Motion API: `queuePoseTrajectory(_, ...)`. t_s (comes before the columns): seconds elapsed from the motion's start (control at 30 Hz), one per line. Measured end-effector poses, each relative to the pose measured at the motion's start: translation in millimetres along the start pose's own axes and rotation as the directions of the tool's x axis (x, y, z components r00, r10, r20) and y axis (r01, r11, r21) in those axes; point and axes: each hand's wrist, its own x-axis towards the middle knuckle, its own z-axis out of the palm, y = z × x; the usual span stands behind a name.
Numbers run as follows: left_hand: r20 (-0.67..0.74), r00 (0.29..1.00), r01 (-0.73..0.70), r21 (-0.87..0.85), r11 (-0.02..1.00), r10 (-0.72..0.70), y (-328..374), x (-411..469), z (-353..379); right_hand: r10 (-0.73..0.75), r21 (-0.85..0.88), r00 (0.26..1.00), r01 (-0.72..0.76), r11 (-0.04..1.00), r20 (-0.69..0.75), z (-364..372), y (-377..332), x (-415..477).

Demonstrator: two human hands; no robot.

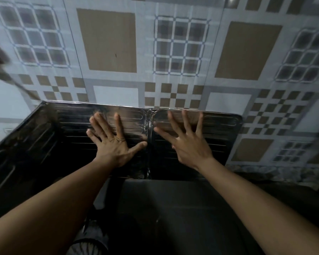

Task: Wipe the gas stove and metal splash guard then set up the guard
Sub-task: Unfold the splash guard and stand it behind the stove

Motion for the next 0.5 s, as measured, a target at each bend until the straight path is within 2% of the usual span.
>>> queuePoseTrajectory(0.1,-0.06,0.998,0.009,-0.018,1.0,-0.01,0.7,3.9,7.1,-0.076,-0.021,0.997,0.075,0.997,-0.024,6.9,-0.6,4.9)
queuePoseTrajectory(0.37,-0.233,0.972,-0.031,0.035,0.999,0.039,-5.7,10.4,26.8,-0.065,-0.104,0.994,0.057,0.993,-0.084,29.3,-4.1,6.9)
queuePoseTrajectory(0.5,-0.235,0.97,-0.057,0.046,0.997,0.066,-8.9,13.1,28.0,-0.053,-0.096,0.996,0.046,0.994,-0.074,26.4,-8.8,5.4)
